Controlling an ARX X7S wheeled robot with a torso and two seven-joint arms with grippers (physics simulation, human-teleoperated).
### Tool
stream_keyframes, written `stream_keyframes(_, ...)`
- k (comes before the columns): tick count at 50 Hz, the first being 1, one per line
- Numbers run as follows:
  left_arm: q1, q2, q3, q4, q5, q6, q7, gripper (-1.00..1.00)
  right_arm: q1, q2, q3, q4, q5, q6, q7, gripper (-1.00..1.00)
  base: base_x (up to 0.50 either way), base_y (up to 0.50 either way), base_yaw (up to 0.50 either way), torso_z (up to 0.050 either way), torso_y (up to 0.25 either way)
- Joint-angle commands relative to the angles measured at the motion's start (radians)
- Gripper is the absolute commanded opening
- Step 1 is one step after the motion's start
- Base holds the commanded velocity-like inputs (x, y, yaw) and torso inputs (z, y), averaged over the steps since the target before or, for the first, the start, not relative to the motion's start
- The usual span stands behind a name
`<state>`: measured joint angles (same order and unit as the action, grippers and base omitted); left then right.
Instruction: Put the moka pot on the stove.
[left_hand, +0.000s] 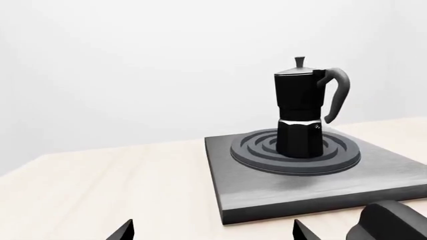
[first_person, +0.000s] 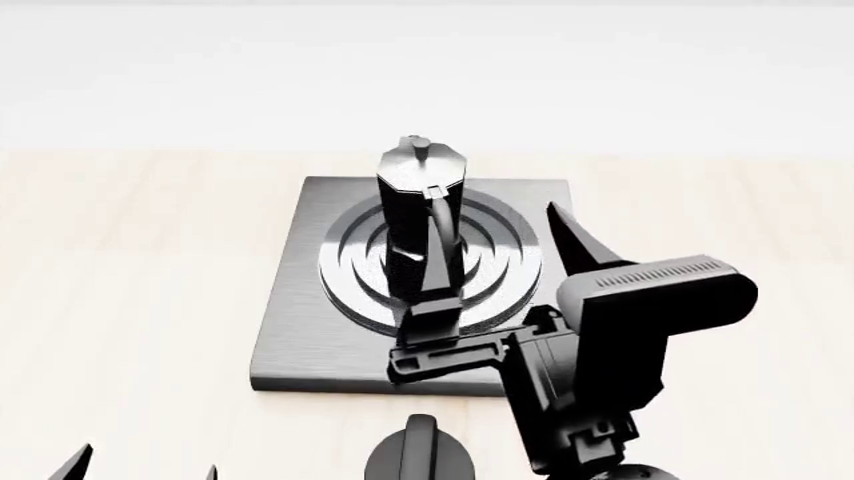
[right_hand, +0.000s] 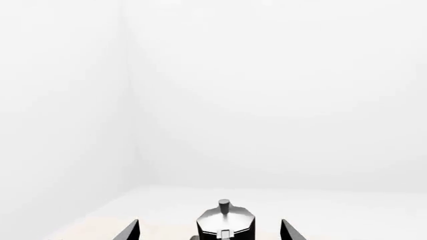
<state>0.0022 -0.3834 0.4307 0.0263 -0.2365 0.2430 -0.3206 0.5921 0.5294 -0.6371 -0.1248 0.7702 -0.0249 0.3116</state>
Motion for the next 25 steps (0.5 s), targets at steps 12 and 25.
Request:
stream_keyframes(12, -0.005, 0.000, 0.007, -0.008, 0.000, 0.001, 0.000, 1.00, -0.163, 0.088, 0.020, -0.183, -0.012, -0.063, 0.071, 1.00, 0.00, 0.00, 0.00, 0.000, 0.000)
stream_keyframes(25, -0.008, 0.002, 0.011, -0.021, 0.000, 0.006, 0.001, 1.00, -0.234, 0.137, 0.026, -0.264, -0.050, -0.074, 0.127, 1.00, 0.00, 0.00, 0.00, 0.000, 0.000)
